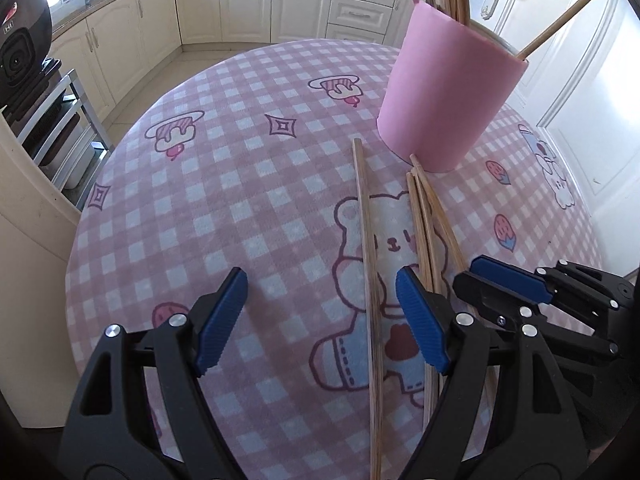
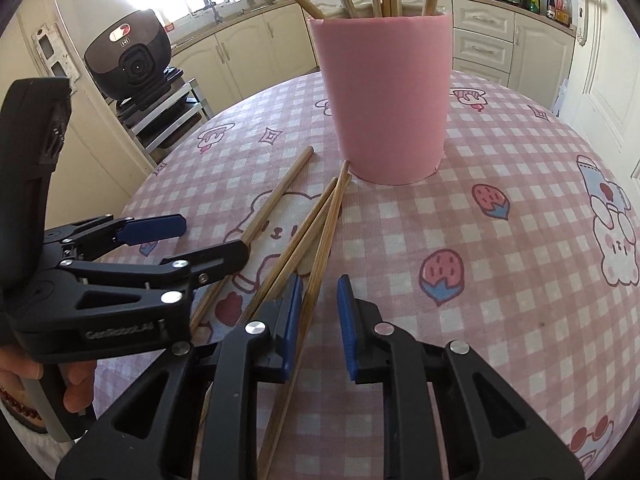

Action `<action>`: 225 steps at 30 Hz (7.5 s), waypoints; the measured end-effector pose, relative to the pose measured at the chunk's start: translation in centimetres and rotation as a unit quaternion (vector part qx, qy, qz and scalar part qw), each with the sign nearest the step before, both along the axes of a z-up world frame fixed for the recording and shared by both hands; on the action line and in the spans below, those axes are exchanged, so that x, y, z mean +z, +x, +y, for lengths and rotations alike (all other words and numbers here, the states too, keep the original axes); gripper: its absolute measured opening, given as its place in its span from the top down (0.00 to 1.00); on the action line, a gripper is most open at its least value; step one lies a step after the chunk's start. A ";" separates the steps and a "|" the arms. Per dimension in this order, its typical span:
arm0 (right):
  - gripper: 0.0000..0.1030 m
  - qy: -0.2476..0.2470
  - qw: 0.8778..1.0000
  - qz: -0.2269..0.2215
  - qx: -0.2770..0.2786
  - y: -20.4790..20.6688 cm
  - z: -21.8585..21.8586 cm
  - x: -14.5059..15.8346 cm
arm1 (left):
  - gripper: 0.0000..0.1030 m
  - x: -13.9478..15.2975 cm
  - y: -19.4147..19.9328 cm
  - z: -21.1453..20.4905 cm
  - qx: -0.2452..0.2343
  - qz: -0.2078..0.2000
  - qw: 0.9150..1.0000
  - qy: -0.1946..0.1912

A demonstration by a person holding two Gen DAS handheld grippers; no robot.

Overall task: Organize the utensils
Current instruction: 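Close the left tool on a chopstick while the right tool closes on another, then lift both held chopsticks and carry them above the pink cup, then lower the chopsticks into the cup and open both tools, then move both open tools down to the last two chopsticks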

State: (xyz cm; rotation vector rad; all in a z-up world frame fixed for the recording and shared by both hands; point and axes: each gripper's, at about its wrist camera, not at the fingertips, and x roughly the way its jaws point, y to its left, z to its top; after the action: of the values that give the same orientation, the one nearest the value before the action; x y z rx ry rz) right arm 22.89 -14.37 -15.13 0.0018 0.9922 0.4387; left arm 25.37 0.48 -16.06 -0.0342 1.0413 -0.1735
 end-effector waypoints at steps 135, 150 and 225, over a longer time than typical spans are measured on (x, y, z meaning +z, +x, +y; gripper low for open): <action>0.95 0.063 0.958 -0.280 -0.016 -2.8 -3.0 22.7 | 0.95 23.3 -4.8 -1.3 0.009 -0.277 0.958 -0.072; 0.96 0.055 0.940 -0.333 -0.044 0.6 -4.5 24.4 | 0.95 23.9 0.1 -3.2 0.033 -0.320 0.942 -0.096; 0.61 0.019 0.994 -0.107 -0.011 -5.3 -0.3 7.5 | 0.21 9.0 -6.9 0.4 0.002 -0.126 0.992 0.022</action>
State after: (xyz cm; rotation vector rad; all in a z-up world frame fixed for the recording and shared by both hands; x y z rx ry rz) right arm 17.64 -14.62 -7.65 -0.0002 0.7716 0.4277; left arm 18.48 0.89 -7.05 0.0254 0.7920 -0.1474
